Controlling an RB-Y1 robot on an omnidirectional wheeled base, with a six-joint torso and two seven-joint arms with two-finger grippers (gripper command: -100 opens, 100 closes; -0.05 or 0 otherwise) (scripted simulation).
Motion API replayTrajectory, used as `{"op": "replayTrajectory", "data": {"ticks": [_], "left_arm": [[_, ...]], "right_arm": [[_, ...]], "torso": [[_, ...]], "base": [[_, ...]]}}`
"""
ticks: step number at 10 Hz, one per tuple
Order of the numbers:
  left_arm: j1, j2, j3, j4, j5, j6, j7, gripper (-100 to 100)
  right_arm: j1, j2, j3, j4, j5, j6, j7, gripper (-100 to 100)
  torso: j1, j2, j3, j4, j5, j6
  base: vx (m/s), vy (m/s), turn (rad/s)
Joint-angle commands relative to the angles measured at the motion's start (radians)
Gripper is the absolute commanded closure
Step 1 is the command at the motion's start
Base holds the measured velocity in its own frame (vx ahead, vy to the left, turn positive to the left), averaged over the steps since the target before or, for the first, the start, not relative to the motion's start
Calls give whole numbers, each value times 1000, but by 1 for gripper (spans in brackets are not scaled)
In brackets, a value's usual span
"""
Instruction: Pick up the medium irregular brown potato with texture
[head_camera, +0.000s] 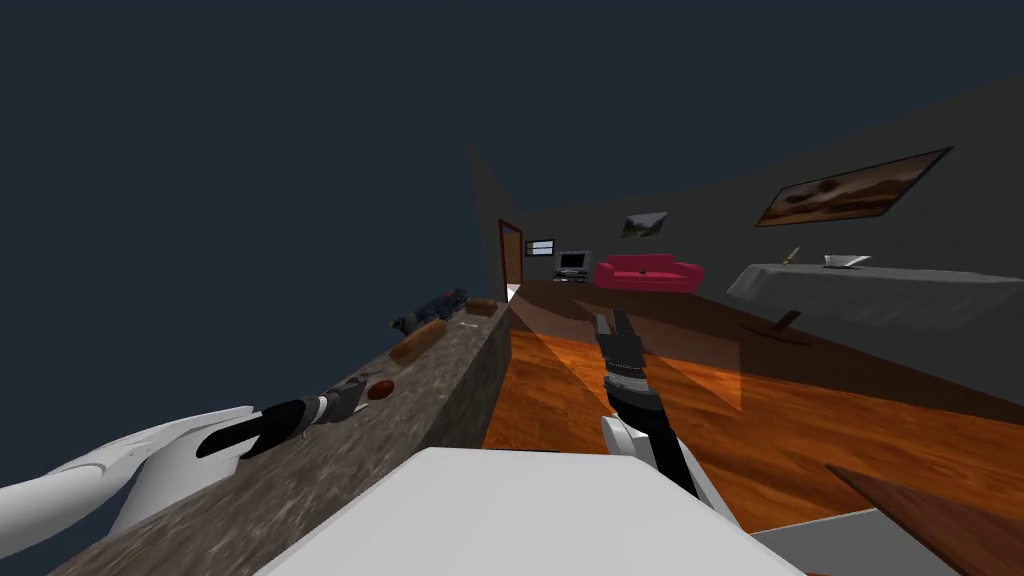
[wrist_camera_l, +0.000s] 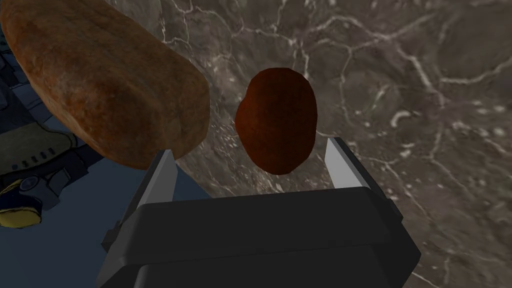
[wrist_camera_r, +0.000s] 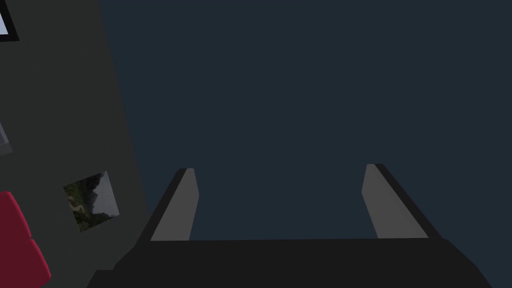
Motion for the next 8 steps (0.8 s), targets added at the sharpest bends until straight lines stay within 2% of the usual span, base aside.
{"op": "replayTrajectory", "data": {"ticks": [1,2,3,4,5,6,7,8], "left_arm": [[11,-6,-32,19,-17,12,16,-100],[1,-4,-21,9,-13,13,10,-100],[0,-5,-24,11,-15,16,13,0],[-1,-33,-17,34,-17,23,8,-100],[-2,-50,-14,48,-18,27,5,-100],[6,-36,-10,32,-11,26,3,-100],[7,-37,-8,32,-10,27,1,100],[9,-38,-10,32,-11,27,1,100]], "right_arm": [[0,0,0,0,0,0,0,0],[0,0,0,0,0,0,0,0],[0,0,0,0,0,0,0,0],[0,0,0,0,0,0,0,0],[0,0,0,0,0,0,0,0],[0,0,0,0,0,0,0,0],[0,0,0,0,0,0,0,0],[0,0,0,0,0,0,0,0]], "torso": [[0,0,0,0,0,0],[0,0,0,0,0,-1],[-3,0,0,0,0,-1],[-6,0,0,0,-1,-1],[-6,1,0,0,-1,0],[-6,1,1,0,-1,-1],[-7,1,1,0,-1,-1],[-7,0,1,1,-3,0]], "base": [[7,97,-219],[3,43,-33],[1,9,4],[-7,8,-125],[-14,9,-167],[-7,6,-28],[-4,0,15],[0,0,0]]}}
